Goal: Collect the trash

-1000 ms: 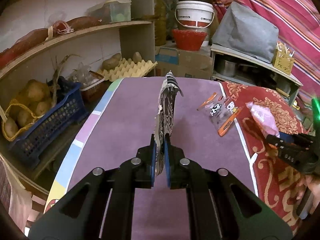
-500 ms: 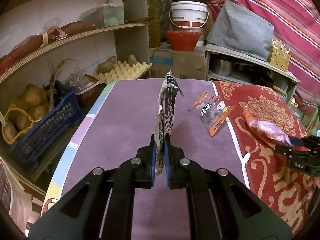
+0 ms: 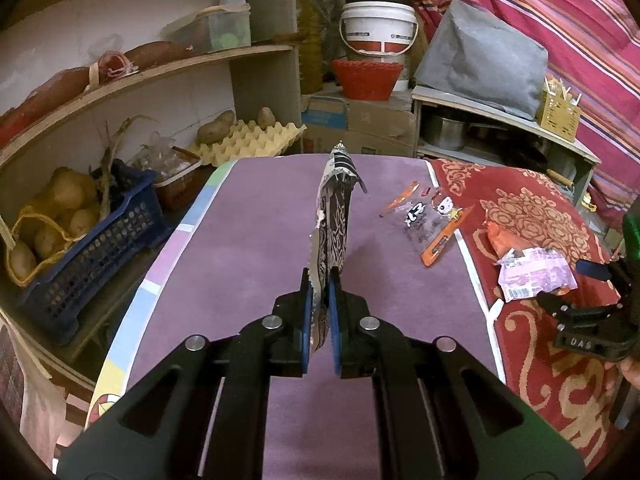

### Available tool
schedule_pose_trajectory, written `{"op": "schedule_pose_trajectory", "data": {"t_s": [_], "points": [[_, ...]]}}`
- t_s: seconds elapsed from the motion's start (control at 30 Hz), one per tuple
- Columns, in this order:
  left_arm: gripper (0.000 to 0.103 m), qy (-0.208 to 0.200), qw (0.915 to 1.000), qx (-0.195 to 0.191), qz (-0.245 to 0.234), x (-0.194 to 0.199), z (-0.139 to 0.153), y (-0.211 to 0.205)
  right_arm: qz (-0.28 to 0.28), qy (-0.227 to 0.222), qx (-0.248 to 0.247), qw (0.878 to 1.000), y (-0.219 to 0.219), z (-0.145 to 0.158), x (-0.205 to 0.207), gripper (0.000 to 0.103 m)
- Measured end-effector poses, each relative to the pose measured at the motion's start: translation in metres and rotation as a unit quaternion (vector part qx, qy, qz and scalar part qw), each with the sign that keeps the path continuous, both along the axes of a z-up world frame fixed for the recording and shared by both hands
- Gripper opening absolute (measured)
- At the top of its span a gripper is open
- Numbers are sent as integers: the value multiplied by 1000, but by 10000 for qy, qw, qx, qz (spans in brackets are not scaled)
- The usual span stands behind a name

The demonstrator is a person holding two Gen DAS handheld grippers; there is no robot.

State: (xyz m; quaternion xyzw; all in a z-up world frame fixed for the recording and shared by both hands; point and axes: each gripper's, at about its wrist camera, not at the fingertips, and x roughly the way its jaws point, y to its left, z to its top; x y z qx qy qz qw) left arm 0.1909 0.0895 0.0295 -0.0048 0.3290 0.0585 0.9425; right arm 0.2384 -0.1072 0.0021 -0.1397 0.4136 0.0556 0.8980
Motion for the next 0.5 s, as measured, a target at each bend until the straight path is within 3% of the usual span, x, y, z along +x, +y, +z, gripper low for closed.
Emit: {"op": "schedule_pose_trajectory", "data": {"t_s": [0.27, 0.37, 0.5], "points": [[6, 60, 10000, -53, 25, 4, -2, 7, 188, 24, -306, 9994, 19, -11, 12, 79], [6, 8, 9999, -109, 49, 4, 1, 9, 235, 130, -34, 9996, 16, -9, 20, 62], [6, -44, 9998, -162, 47, 7, 5, 9, 160, 167, 566, 9981, 2, 5, 23, 48]]}}
